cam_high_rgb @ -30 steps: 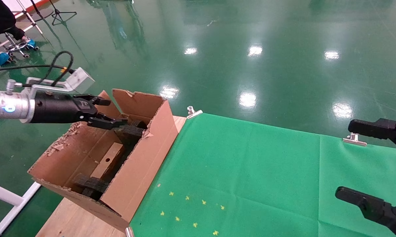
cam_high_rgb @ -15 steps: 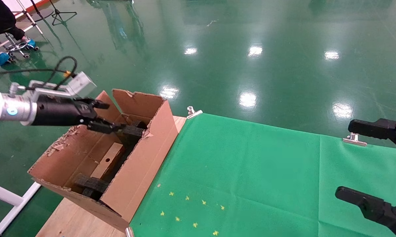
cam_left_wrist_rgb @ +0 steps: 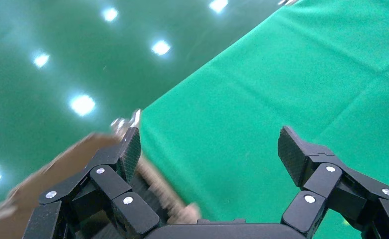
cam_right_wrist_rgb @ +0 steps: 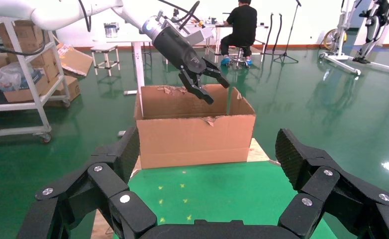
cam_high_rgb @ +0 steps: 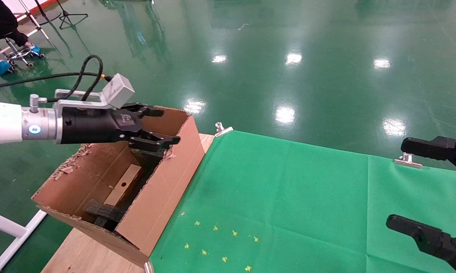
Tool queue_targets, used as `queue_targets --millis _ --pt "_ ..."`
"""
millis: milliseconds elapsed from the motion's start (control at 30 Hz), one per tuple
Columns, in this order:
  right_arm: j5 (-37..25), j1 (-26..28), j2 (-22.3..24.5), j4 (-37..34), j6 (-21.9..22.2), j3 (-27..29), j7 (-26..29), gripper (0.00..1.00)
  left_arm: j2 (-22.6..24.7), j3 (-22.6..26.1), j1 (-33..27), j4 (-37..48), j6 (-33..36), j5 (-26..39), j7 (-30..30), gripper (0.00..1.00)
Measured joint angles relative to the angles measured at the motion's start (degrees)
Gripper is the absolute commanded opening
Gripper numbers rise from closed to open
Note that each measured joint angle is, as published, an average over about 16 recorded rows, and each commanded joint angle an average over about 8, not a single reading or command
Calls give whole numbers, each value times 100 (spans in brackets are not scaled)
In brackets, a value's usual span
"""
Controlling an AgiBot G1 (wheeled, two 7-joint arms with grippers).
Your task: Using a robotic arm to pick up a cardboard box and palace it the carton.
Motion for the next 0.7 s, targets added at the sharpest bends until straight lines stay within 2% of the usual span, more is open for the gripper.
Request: queue_targets --millis 700 --pt "0 0 0 0 0 0 0 100 48 -491 1233 -1710 313 -1868 81 100"
